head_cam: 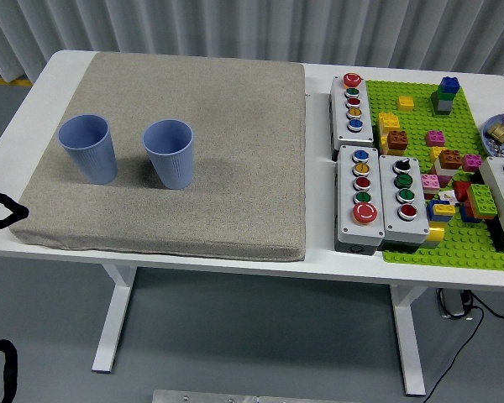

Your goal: Pick cup pour cup place

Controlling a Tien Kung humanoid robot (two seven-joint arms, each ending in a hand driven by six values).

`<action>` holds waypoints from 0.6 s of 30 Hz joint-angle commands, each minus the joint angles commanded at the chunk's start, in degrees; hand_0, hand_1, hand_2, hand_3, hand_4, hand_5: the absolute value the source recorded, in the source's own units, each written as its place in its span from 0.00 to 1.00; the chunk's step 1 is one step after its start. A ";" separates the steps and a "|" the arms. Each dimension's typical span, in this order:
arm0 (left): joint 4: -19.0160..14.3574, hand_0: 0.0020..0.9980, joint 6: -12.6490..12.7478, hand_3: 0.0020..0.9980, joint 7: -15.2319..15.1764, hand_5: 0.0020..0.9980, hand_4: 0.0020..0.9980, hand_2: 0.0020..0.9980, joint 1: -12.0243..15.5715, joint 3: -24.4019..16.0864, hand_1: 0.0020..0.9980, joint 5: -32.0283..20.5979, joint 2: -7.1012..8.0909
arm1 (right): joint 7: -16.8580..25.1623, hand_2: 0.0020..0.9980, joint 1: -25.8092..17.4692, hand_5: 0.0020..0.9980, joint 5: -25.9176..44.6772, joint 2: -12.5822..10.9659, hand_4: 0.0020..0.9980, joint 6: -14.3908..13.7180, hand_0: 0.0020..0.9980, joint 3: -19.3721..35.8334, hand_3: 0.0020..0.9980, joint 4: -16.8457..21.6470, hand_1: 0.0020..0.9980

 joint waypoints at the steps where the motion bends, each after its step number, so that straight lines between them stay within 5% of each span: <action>1: -0.03 0.97 -0.12 1.00 0.12 0.47 1.00 1.00 0.02 -0.02 0.96 0.32 0.02 | 0.00 0.75 0.00 0.25 -0.01 0.01 0.11 0.00 0.75 0.00 0.60 0.00 0.70; 2: -0.11 0.97 -0.35 1.00 0.36 0.47 1.00 1.00 0.06 -0.05 0.96 1.00 0.05 | -0.01 0.75 0.01 0.25 0.01 0.01 0.11 0.00 0.75 -0.02 0.60 0.00 0.70; 3: -0.18 0.99 -0.56 1.00 0.59 0.21 0.96 1.00 0.09 -0.08 0.98 1.88 0.07 | -0.01 0.75 0.01 0.25 0.05 0.01 0.11 0.00 0.75 -0.05 0.60 0.00 0.70; 6: -1.05 0.99 -3.19 1.00 2.23 0.21 0.96 1.00 0.70 0.13 0.98 5.12 0.45 | -0.04 0.75 0.04 0.25 0.02 0.00 0.11 0.03 0.75 0.02 0.60 0.00 0.70; 11: -1.72 0.96 -4.03 1.00 3.10 0.21 0.96 1.00 1.35 0.11 0.95 7.31 0.64 | -0.03 0.75 0.04 0.25 0.09 -0.05 0.11 0.07 0.75 -0.04 0.60 0.00 0.70; 18: -1.59 0.95 -2.52 1.00 4.13 0.20 0.96 1.00 2.91 0.54 0.95 7.93 1.15 | -0.02 0.75 0.02 0.26 0.30 -0.05 0.11 0.12 0.75 -0.26 0.60 0.00 0.70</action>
